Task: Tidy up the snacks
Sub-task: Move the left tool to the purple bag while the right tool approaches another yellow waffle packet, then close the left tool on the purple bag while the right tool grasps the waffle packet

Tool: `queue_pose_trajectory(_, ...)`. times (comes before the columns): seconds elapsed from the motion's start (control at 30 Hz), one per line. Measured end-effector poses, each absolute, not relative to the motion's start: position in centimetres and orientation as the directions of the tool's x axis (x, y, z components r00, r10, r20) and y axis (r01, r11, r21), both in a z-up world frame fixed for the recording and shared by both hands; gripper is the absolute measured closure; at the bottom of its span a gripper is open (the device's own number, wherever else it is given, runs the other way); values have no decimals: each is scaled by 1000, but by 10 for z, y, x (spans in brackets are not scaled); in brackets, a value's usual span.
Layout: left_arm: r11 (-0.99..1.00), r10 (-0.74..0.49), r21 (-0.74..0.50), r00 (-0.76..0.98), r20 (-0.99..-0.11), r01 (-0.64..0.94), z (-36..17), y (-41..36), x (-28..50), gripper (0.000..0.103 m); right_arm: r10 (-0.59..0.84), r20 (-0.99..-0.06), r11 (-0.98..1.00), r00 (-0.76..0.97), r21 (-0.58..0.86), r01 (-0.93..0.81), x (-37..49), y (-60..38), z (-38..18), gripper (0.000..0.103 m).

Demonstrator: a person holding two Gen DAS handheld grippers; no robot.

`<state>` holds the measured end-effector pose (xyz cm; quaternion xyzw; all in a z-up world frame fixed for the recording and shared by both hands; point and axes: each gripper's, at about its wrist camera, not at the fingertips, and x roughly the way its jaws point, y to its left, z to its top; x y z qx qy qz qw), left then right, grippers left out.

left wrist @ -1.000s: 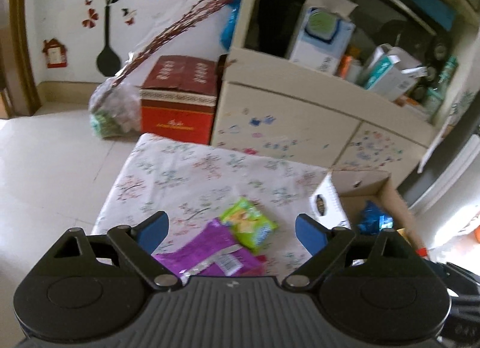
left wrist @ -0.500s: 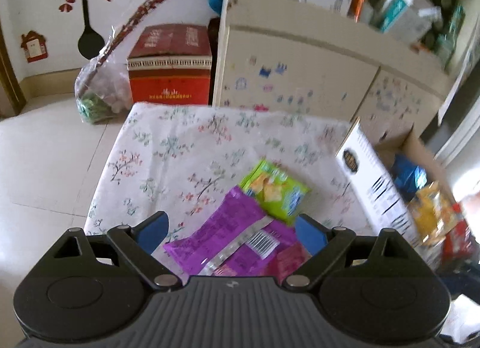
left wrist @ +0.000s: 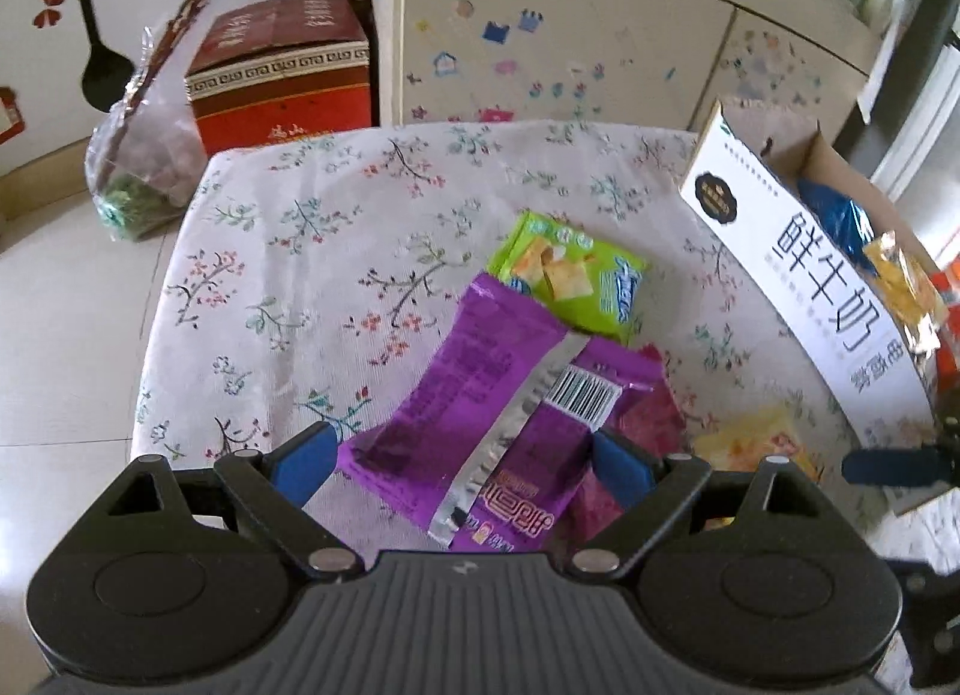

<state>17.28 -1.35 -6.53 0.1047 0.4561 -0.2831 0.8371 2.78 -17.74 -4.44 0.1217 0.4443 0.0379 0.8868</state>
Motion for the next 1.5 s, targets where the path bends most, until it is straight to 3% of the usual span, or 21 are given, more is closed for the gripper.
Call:
queue_pose_trajectory(0.5, 791, -380, -33, 448, -809, 611, -76, -23, 171, 5, 111, -808, 980, 579, 185, 70, 40, -172, -63, 30)
queue_pose_trajectory(0.8, 751, -411, -81, 367, -834, 655, -72, -19, 167, 7, 67, -827, 980, 559, 160, 120, 39, -183, -64, 46)
queue_pose_trajectory(1.23, 807, -365, -35, 451, -814, 589, -77, -30, 168, 6, 79, -815, 981, 574, 167, 103, 45, -176, -69, 37)
queue_pose_trajectory(1.3, 816, -366, -47, 452, -813, 576, -78, -30, 168, 7, 75, -811, 983, 580, 158, 94, 45, -173, -69, 37)
queue_pose_trajectory(1.37, 819, -377, -68, 446, -812, 570, -77, -30, 168, 16, 72, -811, 984, 581, 154, 93, 46, -173, -69, 39)
queue_pose_trajectory(1.5, 831, -378, -88, 441, -814, 549, -73, -32, 169, 24, 76, -804, 982, 589, 162, 95, 46, -175, -67, 54)
